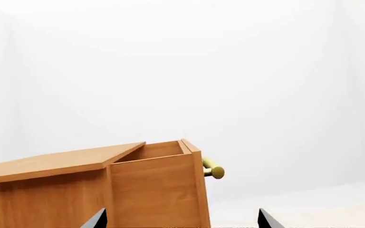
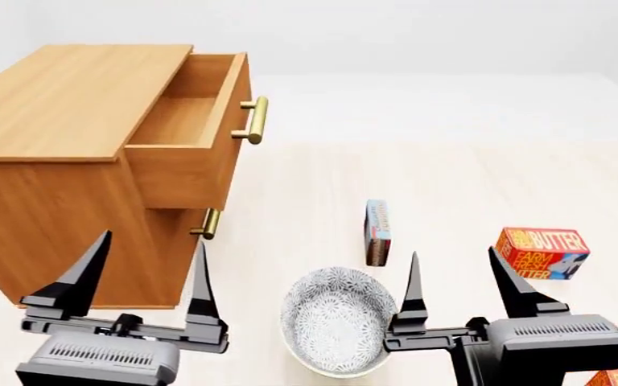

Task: Put the chocolate pudding in the top drawer of the cabinet and close it.

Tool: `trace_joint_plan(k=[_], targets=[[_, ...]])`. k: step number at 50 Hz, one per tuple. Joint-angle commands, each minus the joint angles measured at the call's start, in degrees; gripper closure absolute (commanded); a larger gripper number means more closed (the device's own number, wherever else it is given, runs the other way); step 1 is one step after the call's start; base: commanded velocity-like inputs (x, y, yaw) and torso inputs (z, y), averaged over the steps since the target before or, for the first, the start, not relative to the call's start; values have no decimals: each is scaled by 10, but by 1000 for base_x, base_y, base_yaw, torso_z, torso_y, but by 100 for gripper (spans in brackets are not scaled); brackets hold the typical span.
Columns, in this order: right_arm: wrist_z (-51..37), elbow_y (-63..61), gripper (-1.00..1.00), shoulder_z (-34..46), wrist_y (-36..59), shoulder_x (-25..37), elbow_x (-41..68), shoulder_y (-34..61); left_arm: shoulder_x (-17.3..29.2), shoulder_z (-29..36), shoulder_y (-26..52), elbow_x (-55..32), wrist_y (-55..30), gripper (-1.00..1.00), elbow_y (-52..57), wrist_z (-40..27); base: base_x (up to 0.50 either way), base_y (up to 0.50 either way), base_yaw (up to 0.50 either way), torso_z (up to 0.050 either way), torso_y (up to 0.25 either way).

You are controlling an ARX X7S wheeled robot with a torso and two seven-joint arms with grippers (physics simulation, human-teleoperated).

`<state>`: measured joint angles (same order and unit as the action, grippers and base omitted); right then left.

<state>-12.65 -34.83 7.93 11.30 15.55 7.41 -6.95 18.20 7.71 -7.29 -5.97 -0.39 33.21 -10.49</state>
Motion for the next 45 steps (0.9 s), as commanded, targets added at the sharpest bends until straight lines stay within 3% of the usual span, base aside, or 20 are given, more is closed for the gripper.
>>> trace_joint_plan(k=[1,17,24,36,45], targets=[[-3,-1,-100,3,4,5,6,0,3,6,1,3,2,-100,-5,-1,0,0,0,0,0],[-12,-3,-100,5,13,8,9,4,7,8,7,-3,-12,-100,-1,-3,43,0,0,0,0],[-18,0,-100,6,21,7,11,8,15,9,28,-16,-69,-100,32,-1,0,0,0,0,2],[-21,15,-100,15,26,7,12,18,59,-6,143,-118,-298,-100,155,22,0,0,0,0,0],[-23,18,-100,20,26,10,12,18,55,-72,363,-290,-598,-100,212,-18,0,0,0,0,0]])
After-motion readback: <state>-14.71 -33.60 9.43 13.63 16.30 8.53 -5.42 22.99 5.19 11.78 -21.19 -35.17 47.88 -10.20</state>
